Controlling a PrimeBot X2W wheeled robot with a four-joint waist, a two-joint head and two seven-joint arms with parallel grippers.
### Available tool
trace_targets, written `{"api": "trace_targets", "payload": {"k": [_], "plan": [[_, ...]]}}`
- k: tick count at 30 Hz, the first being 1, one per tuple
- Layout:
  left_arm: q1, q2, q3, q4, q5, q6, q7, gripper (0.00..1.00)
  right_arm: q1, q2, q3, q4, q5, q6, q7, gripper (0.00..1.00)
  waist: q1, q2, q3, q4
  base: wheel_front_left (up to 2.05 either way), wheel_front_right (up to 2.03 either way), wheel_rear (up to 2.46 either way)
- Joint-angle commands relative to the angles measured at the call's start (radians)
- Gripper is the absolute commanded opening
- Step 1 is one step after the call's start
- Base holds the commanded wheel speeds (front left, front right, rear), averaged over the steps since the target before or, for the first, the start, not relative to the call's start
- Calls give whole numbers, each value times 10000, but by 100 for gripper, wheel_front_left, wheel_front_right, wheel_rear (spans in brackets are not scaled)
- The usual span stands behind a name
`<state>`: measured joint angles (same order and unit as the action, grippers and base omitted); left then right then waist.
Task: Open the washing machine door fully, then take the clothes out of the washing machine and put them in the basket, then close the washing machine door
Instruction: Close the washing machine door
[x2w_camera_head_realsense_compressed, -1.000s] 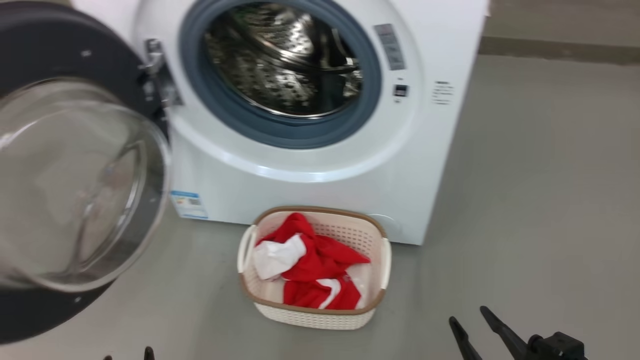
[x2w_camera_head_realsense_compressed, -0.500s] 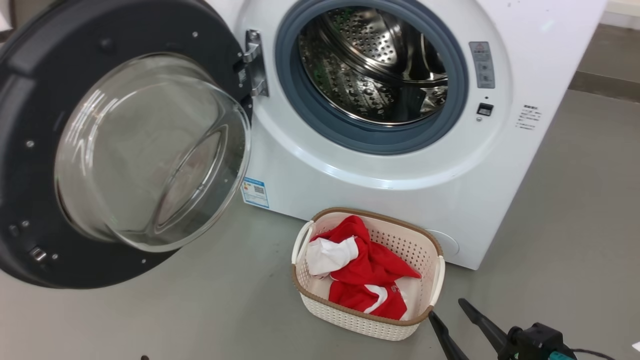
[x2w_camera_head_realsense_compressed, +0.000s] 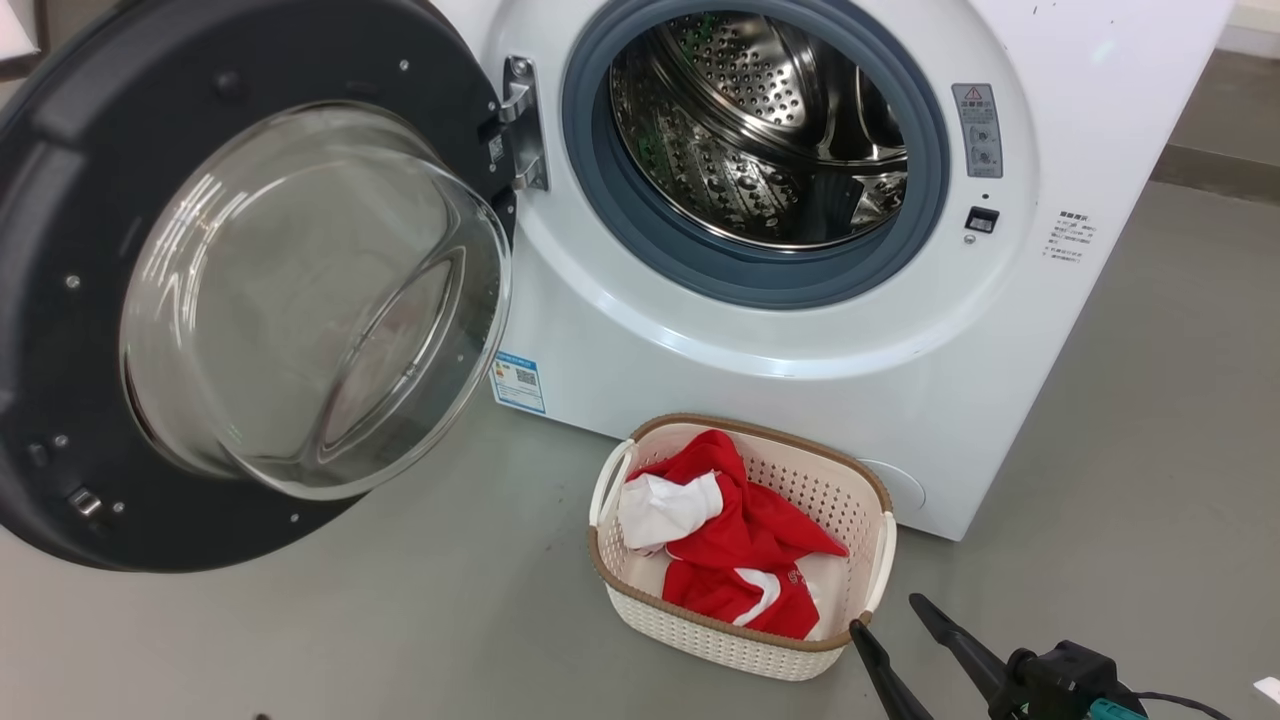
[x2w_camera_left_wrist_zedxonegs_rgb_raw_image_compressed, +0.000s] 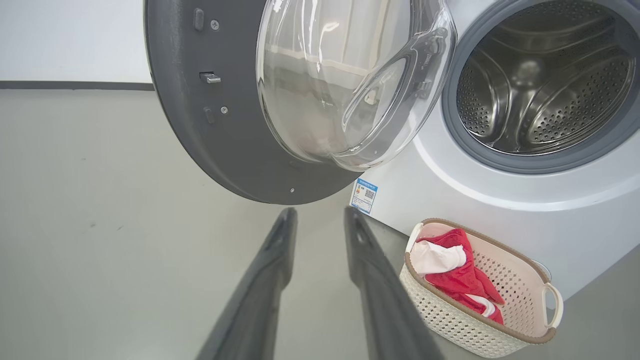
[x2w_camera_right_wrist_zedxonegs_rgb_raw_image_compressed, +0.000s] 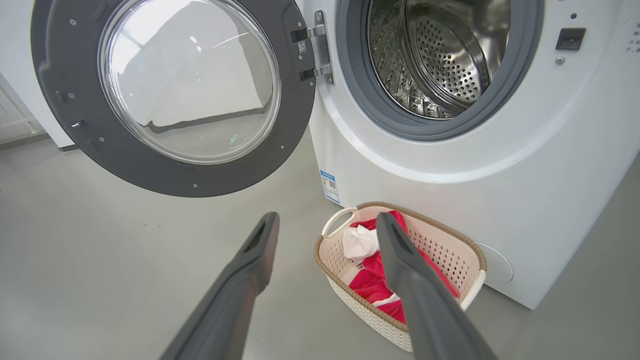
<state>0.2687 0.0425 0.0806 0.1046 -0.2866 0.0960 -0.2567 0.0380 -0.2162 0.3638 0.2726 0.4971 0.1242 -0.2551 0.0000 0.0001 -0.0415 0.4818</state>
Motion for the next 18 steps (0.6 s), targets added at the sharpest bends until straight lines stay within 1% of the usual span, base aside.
{"api": "trace_targets", "payload": {"k": [1,5,9,13,16,18], "plan": [[-384,77,327,-325,-121,-74,-51,0,-358,-133,107,-197,36,65,-67,100,0,-1,16,-5,0,0,0],[-782,77,524,-649,-158,-391,-51,0,-314,-57,53,-204,16,65,-67,100,0,-1,40,-25,0,0,0],[-1431,77,1070,-1690,-151,-668,-51,0,-205,-4,-73,-220,-11,65,-67,100,0,-1,51,-59,0,0,0],[-2549,103,1872,-2811,260,-1271,-51,0,-77,10,-214,-280,-49,65,-67,100,0,-1,113,-72,0,0,0],[-3732,392,2542,-3112,274,-1674,-51,0,5,44,-277,-274,-65,65,-67,100,0,-1,89,-86,0,0,0],[-4609,819,3024,-3012,90,-1887,-51,0,16,93,-283,-276,-73,65,-67,100,0,-1,132,-165,0,0,0]]}}
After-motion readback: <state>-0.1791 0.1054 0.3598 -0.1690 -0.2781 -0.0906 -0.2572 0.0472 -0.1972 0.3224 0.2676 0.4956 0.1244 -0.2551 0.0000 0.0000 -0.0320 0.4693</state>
